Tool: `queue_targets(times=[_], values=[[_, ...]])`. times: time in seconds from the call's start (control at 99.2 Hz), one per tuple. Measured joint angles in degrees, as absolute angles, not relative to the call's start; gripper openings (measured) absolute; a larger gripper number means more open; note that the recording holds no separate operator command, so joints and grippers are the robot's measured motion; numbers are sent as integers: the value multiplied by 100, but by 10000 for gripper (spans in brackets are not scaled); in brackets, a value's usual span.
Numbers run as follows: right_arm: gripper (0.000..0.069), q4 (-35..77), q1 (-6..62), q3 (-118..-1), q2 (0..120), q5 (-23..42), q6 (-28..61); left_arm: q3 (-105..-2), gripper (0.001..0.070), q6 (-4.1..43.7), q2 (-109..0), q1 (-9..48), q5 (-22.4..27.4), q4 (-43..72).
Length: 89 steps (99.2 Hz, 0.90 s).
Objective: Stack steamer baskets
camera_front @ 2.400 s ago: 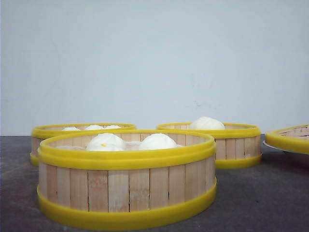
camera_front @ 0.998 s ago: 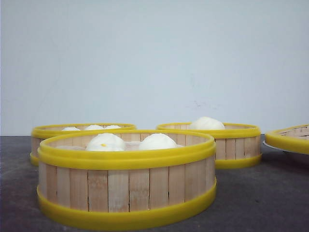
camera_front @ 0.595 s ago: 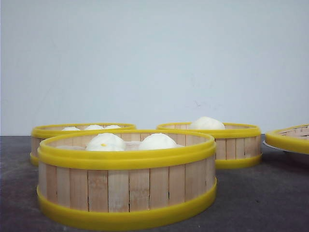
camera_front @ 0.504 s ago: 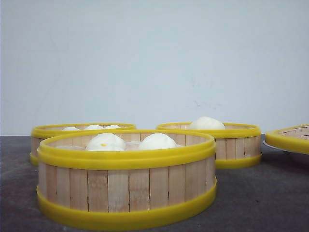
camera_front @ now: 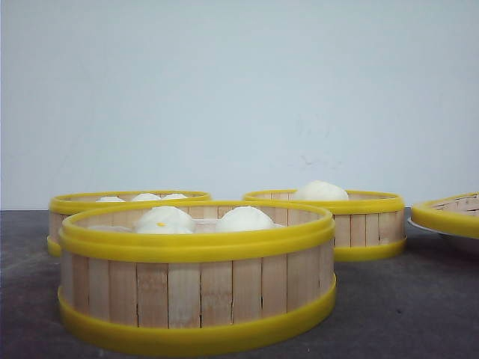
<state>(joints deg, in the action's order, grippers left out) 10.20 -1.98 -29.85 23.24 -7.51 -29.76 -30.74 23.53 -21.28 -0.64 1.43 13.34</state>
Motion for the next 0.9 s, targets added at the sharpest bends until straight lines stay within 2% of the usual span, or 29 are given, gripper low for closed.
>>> queue_targets(times=[0.151,0.192,0.232,0.272,0.333,0.393,0.464,0.595,0.897], values=[[5,1907,-198,-4233,3299,-751,-2021,-3758,30,1861,-3092,-64,471,1723],[8,2073,-198,-4431,3459,-760,-1859,-3848,58,1743,-3310,-62,589,1772],[31,2189,-196,-4574,3590,-808,-1743,-3927,114,1660,-3514,-62,637,1839],[91,2224,-191,-4654,3695,-897,-1662,-3997,192,1592,-3699,-62,639,1887],[229,2215,-163,-4703,3813,-1007,-1594,-4104,298,1533,-3953,-45,639,1907],[353,2230,-106,-4705,3900,-1046,-1568,-4198,338,1494,-4160,-8,639,1903],[418,2248,-62,-4705,3997,-1050,-1540,-4305,357,1439,-4438,23,642,1896],[448,2163,23,-4705,4136,-1052,-1522,-4584,364,1334,-5146,89,635,1868],[452,1986,193,-4705,4298,-1052,-1522,-5699,356,1087,-7216,298,569,2010]])
